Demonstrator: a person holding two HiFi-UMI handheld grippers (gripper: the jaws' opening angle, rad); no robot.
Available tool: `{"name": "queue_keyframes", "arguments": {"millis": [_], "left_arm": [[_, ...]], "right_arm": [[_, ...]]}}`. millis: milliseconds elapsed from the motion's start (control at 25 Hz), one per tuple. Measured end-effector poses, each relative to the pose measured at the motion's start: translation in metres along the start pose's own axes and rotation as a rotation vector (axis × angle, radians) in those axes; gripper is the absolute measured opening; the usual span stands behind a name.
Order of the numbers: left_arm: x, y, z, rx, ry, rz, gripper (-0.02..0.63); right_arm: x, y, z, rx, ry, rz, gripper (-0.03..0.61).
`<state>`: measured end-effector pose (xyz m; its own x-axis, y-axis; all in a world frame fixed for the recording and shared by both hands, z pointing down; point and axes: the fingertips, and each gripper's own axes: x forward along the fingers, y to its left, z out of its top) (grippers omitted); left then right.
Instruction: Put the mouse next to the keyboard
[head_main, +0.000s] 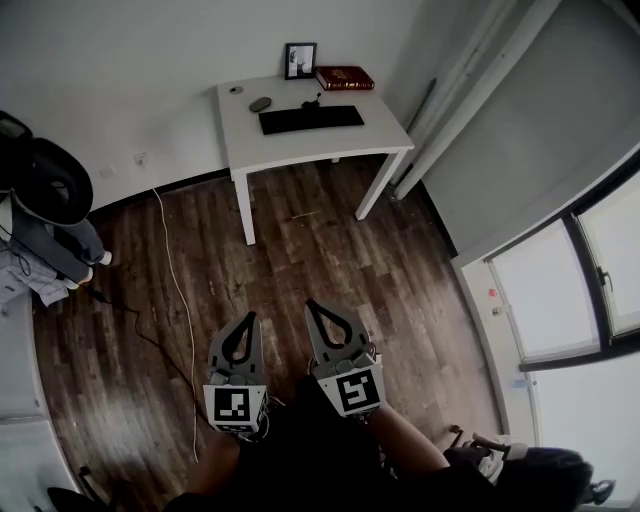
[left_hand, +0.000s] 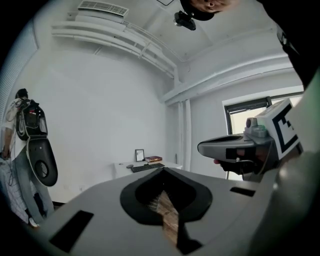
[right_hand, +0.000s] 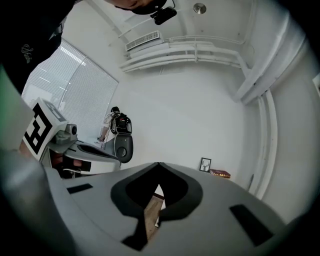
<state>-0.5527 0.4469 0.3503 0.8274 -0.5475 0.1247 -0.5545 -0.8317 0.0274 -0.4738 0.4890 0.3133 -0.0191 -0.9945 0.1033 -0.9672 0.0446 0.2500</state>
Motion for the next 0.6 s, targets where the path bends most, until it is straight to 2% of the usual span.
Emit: {"name": "queue_keyframes", "arguments": {"millis": [280,600], "left_arm": [[0.089,0.020,-0.003,0.002,0.023,-0.026,-0.002],[0.249,0.037,0.019,0.017,0.049,-0.013,-0.002]], "right_arm": [[0.066,-0.061,-0.020,-0.003,-0.002,-0.007,0.020],[0.168,-0.175,-0.043,-0.021,0.029,0.068,0.020]]}}
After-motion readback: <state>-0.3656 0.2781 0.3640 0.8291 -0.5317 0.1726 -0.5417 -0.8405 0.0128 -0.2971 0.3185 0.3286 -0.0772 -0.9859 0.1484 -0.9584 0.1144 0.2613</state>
